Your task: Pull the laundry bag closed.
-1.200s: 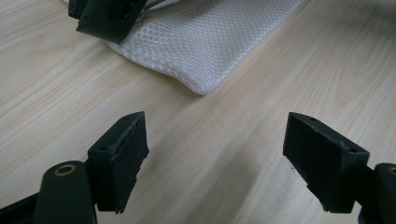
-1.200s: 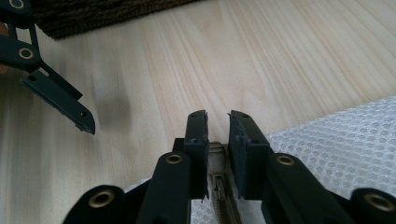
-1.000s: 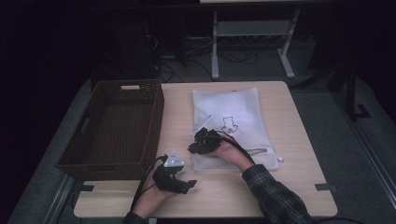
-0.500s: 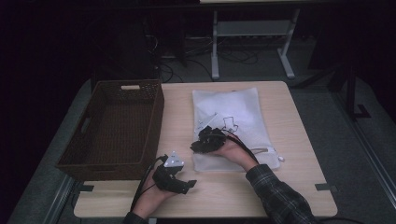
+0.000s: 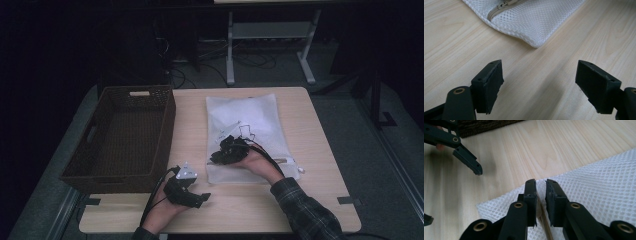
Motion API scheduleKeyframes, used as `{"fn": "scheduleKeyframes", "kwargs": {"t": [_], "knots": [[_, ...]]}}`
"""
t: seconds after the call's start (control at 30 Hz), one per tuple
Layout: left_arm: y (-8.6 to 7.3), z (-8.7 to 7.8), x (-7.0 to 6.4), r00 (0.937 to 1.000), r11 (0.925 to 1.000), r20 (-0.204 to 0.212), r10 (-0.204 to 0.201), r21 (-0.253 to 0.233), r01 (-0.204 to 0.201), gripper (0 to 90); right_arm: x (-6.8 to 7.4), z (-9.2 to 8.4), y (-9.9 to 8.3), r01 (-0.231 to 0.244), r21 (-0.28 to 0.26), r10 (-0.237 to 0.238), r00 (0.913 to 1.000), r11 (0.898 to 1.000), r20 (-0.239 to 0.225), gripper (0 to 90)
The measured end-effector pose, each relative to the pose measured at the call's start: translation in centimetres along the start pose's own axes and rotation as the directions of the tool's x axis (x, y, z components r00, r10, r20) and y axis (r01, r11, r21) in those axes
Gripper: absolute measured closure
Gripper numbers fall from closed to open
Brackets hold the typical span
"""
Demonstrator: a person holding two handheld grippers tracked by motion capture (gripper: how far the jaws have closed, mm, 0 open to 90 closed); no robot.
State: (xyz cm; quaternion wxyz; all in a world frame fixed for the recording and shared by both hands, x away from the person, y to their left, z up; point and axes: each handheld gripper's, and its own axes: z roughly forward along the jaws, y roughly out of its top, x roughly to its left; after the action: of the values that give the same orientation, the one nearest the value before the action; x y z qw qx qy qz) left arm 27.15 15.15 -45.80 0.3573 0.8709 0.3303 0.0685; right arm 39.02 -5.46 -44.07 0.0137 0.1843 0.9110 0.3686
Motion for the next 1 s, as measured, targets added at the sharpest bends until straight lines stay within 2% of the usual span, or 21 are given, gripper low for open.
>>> {"fn": "scheduleKeyframes", "kwargs": {"t": [0.27,0.4,0.57,0.77,0.9,1.0], "knots": [[0.0,0.0,0.0,1.0000,1.0000,-0.001,-0.003,0.000,0.003,22.0,-0.3,-1.3,-0.6,-0.004,-0.011,0.004,0.9999,1.000,-0.016,67.0],[0.0,0.0,0.0,1.0000,1.0000,-0.001,-0.002,0.000,0.002,22.1,-1.1,-2.0,-1.4,-0.011,0.006,0.011,0.9999,1.000,-0.009,63.1],[0.0,0.0,0.0,1.0000,1.0000,-0.005,-0.005,-0.001,0.005,22.0,-1.7,-2.1,-2.7,0.002,0.034,-0.002,1.0000,0.999,-0.003,58.2],[0.0,-0.1,0.0,1.0000,1.0000,-0.007,-0.005,-0.003,0.005,22.0,-1.9,-1.3,-3.5,0.026,0.059,-0.026,0.9996,0.998,-0.010,53.9],[0.0,-0.1,0.1,0.9999,1.0000,-0.008,-0.007,-0.003,0.007,22.1,-1.7,-0.8,-3.9,0.064,0.076,-0.064,0.9979,0.995,-0.003,52.9],[0.0,-0.2,0.2,0.9999,1.0000,-0.009,-0.007,-0.004,0.007,22.1,-1.2,-0.8,-4.2,0.115,0.059,-0.117,0.9926,0.992,0.032,55.3]]}}
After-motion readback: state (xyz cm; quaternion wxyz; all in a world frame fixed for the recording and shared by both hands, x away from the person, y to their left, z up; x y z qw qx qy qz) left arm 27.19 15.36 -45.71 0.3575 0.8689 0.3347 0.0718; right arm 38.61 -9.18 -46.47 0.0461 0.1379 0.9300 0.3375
